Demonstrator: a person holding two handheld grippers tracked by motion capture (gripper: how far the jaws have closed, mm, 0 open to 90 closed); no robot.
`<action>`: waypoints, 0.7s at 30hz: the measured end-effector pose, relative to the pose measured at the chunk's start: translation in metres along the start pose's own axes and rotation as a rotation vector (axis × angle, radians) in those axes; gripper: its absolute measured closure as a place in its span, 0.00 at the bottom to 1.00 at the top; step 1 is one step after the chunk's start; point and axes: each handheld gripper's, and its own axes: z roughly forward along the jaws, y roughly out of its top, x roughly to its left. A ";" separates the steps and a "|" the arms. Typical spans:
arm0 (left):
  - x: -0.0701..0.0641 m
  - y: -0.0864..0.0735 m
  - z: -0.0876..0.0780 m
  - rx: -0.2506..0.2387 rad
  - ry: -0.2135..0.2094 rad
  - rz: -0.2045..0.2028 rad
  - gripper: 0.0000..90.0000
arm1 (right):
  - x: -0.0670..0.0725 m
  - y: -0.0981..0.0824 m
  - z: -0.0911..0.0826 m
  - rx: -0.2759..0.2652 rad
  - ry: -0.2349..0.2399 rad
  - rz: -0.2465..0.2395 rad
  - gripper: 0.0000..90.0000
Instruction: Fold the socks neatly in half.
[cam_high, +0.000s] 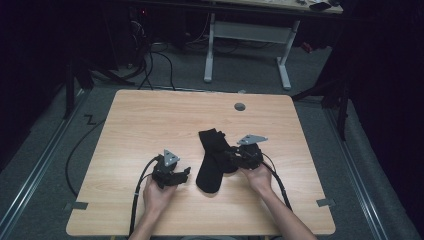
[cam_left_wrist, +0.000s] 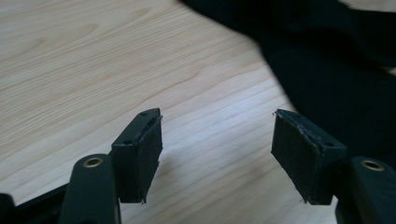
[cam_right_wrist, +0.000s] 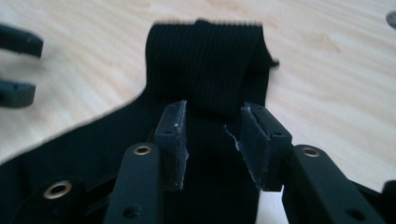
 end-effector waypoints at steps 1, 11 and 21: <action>-0.006 0.002 0.000 -0.005 -0.028 0.006 0.37 | 0.000 -0.003 -0.004 -0.001 0.004 -0.004 0.67; -0.030 0.005 0.012 0.032 -0.080 0.059 0.37 | 0.010 -0.035 -0.026 0.012 0.073 -0.014 0.66; -0.036 0.013 0.026 0.055 -0.052 0.095 0.37 | 0.002 -0.035 0.005 0.069 0.019 -0.037 0.89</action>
